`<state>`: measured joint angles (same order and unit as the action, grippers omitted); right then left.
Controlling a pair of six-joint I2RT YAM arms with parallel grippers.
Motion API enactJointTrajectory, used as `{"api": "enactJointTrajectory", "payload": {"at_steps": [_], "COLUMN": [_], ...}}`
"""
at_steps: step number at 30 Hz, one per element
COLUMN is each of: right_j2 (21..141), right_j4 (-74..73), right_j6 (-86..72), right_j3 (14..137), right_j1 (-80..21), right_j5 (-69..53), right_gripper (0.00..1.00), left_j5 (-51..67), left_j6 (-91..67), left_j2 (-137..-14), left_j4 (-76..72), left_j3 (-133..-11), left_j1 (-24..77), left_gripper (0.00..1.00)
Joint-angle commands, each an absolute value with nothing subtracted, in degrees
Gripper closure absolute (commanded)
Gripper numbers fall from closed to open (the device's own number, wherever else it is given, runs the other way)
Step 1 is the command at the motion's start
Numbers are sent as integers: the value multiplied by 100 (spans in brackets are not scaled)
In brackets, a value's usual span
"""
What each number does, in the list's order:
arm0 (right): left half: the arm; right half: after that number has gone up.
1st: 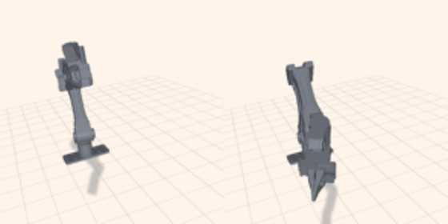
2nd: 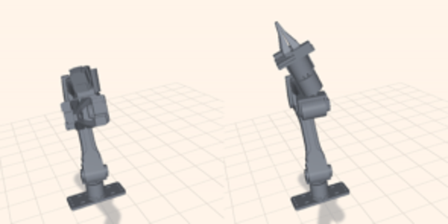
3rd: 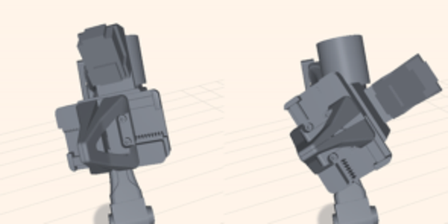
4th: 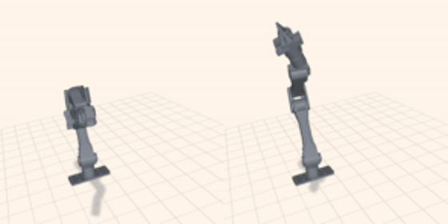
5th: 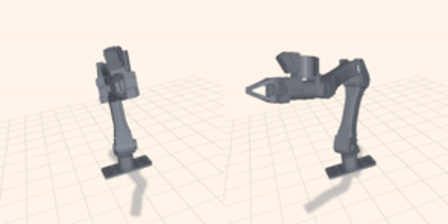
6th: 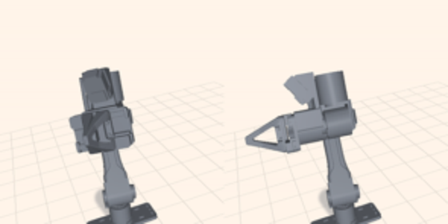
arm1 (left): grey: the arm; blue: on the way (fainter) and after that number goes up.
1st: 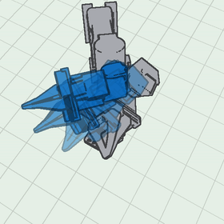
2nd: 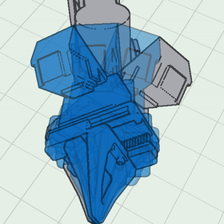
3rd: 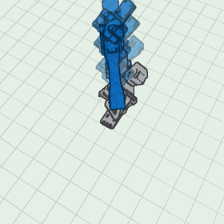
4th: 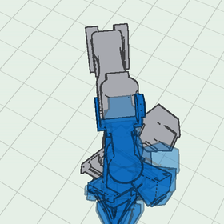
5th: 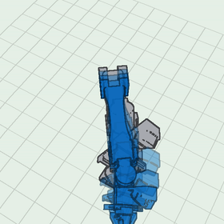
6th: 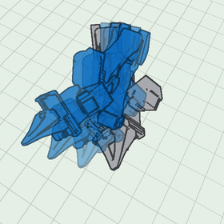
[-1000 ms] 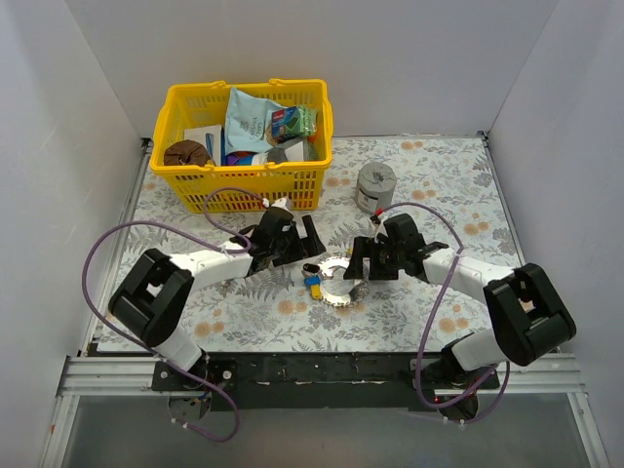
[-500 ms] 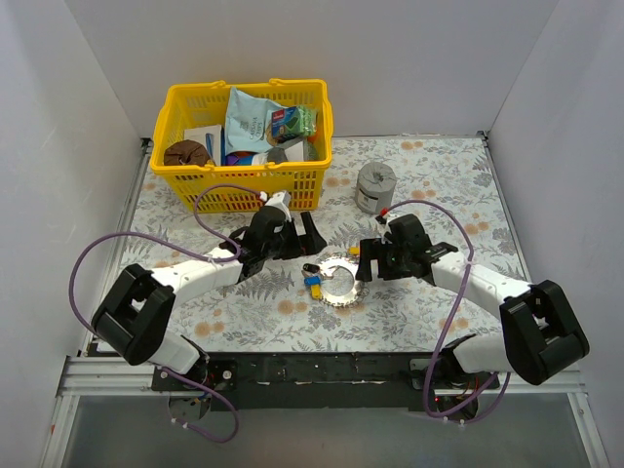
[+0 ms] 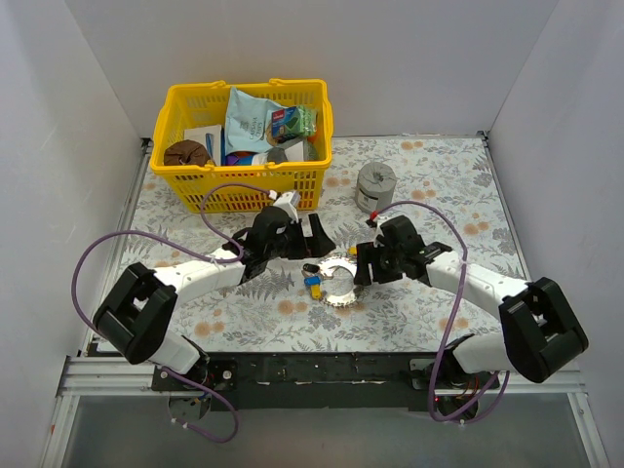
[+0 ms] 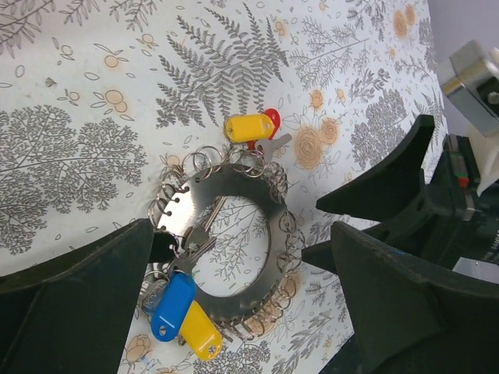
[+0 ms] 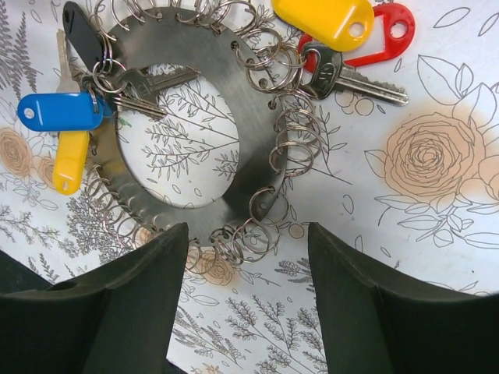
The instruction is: Put the keys on the keyring
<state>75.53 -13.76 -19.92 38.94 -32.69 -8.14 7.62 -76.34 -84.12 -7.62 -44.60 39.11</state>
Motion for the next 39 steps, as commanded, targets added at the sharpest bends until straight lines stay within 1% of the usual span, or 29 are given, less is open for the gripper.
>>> {"api": "enactJointTrajectory", "payload": {"at_steps": [1,8,9,11,16,20,21,24,27,29,31,32,33,35,36,37,38,39], "right_j2": [7752,8050,8112,8173,8525,8666,8631,8465,8333,8236,8113,8078,8034,7937,7884,7832,7761,7743], "right_j4": [-1362,-1494,-1512,-1503,-1582,-1599,-1591,-1521,-1564,-1556,-1556,-1582,-1660,-1705,-1696,-1679,-1653,-1652], "right_j6": [-1986,-1986,-1978,-1951,-2039,-2074,-2074,-2074,-2083,-2135,-2171,-2188,-2206,-2232,-2259,-2285,-2346,-2355], "right_j3": [4218,4315,4307,4289,4351,4412,4421,4456,4570,4562,4518,4526,4535,4535,4509,4448,4404,4386], "right_j1": [-3313,-3349,-3375,-3401,-3621,-3683,-3691,-3700,-3700,-3700,-3691,-3691,-3691,-3691,-3691,-3683,-3674,-3656], "right_j5": [-879,-773,-765,-782,-616,-528,-527,-449,-387,-325,-115,-53,-27,-26,130,141,123,97], "right_gripper": [33,46,50,53,59,71,78,91,93,92,87,79,66,54,46,44,39,38], "left_j5": [1072,1125,1125,1125,1090,1081,1081,1099,1099,1116,1116,1116,1116,1125,1134,1134,1142,1143], "left_j6": [-7471,-7427,-7427,-7418,-7461,-7506,-7523,-7541,-7532,-7541,-7523,-7515,-7515,-7515,-7506,-7497,-7497,-7497], "left_j2": [-8473,-8560,-8561,-8596,-8604,-8587,-8578,-8569,-8543,-8552,-8569,-8569,-8569,-8543,-8552,-8560,-8561,-8561], "left_j4": [-940,-1019,-1037,-1037,-1081,-1099,-1116,-1178,-1160,-1195,-1195,-1169,-1160,-1178,-1186,-1187,-1178,-1178], "left_j3": [-4544,-4544,-4535,-4535,-4483,-4403,-4351,-4280,-4280,-4263,-4280,-4280,-4289,-4263,-4263,-4254,-4254,-4263], "left_j1": [4025,4122,4122,4122,4122,4122,4122,4131,4122,4122,4122,4122,4122,4131,4131,4122,4131,4131], "left_gripper": [2,3,3,3,3,3,3,3,3,3,3,3,3,3,3,3,3,3]}}
